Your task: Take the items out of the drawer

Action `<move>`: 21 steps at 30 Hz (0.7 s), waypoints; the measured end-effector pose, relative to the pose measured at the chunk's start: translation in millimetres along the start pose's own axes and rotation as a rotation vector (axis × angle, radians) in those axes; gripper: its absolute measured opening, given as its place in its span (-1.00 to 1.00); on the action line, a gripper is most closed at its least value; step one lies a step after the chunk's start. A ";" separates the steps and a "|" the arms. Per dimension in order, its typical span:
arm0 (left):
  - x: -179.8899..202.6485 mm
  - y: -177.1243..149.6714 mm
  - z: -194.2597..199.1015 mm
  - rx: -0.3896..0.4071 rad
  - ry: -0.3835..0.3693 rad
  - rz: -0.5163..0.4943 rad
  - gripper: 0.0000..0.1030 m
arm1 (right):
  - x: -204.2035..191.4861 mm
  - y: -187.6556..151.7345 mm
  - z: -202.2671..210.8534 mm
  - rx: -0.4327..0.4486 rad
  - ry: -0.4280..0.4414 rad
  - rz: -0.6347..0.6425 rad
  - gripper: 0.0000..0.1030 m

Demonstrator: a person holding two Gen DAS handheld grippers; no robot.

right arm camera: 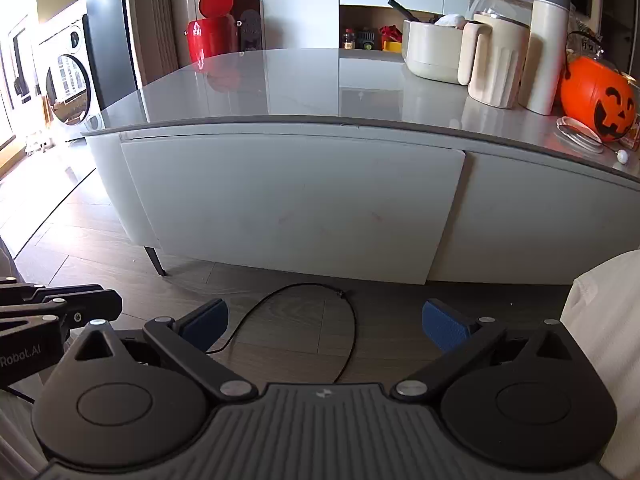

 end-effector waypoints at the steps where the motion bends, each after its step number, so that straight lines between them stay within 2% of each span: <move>1: 0.3 0.0 0.0 0.000 0.000 -0.001 -0.75 | -0.1 -0.4 0.0 0.000 0.000 0.001 1.00; 21: -0.9 -0.7 0.1 -0.002 -0.002 -0.008 -0.75 | 0.4 -2.3 -2.4 -0.010 0.019 0.007 1.00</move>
Point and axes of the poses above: each gripper's, at about its wrist camera, not at the fingertips, and z roughly against the way its jaws point, x to its right, y to its top, the point moved 1 cm from there along -z, roughly the way its jaws point, and after that the axes turned 10 degrees about x, right-handed, at the moved point
